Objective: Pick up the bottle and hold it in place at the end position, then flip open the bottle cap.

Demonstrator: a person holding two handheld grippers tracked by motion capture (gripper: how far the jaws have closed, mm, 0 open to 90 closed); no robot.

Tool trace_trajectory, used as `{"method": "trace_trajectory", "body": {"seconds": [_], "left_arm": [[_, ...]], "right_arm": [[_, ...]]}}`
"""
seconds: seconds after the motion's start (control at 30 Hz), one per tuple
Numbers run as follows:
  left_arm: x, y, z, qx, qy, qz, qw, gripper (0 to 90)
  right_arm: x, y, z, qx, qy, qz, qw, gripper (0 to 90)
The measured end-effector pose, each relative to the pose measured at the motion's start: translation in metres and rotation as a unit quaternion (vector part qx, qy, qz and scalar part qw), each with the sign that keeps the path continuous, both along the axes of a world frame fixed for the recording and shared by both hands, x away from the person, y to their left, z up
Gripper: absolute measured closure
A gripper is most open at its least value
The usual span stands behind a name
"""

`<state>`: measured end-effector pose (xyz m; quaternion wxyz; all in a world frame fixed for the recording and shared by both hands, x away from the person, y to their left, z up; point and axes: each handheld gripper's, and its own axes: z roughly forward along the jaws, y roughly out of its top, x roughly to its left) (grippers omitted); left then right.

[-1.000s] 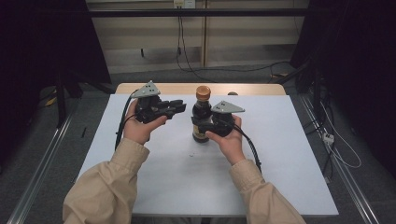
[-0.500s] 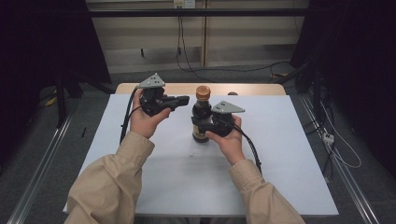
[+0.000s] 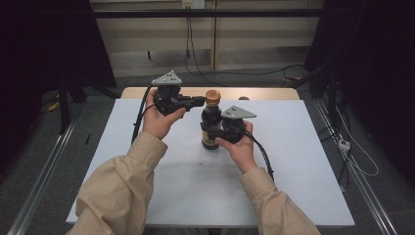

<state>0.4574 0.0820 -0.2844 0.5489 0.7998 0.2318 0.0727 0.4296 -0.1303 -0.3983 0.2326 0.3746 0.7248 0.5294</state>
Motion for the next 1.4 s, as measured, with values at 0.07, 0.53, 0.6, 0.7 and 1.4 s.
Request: {"method": "trace_trajectory", "body": {"seconds": [0.07, 0.53, 0.6, 0.7, 1.4], "left_arm": [[-0.0001, 0.0003, 0.0008, -0.005, -0.002, 0.0, 1.0, 90.0], [0.0054, 0.0001, -0.0005, -0.005, 0.005, -0.015, 0.9999, 90.0], [0.0055, 0.0002, 0.0, -0.004, 0.009, -0.011, 0.9999, 90.0], [0.0063, -0.0001, 0.0006, -0.003, 0.008, -0.004, 1.0, 90.0], [0.006, -0.0063, 0.0071, 0.01, 0.027, 0.01, 0.9995, 90.0]], "right_arm": [[-0.0002, -0.0002, 0.0, 0.0, 0.0, 0.001, 1.0, 29.7], [0.0005, -0.0002, 0.0001, -0.006, 0.0, 0.003, 1.0, 30.3], [0.0007, -0.0001, -0.0001, -0.006, -0.001, 0.003, 1.0, 30.3], [0.0009, 0.0, -0.0002, -0.006, -0.002, 0.004, 1.0, 30.4], [0.0016, -0.0017, 0.0002, -0.007, 0.006, 0.004, 1.0, 31.8]]}}
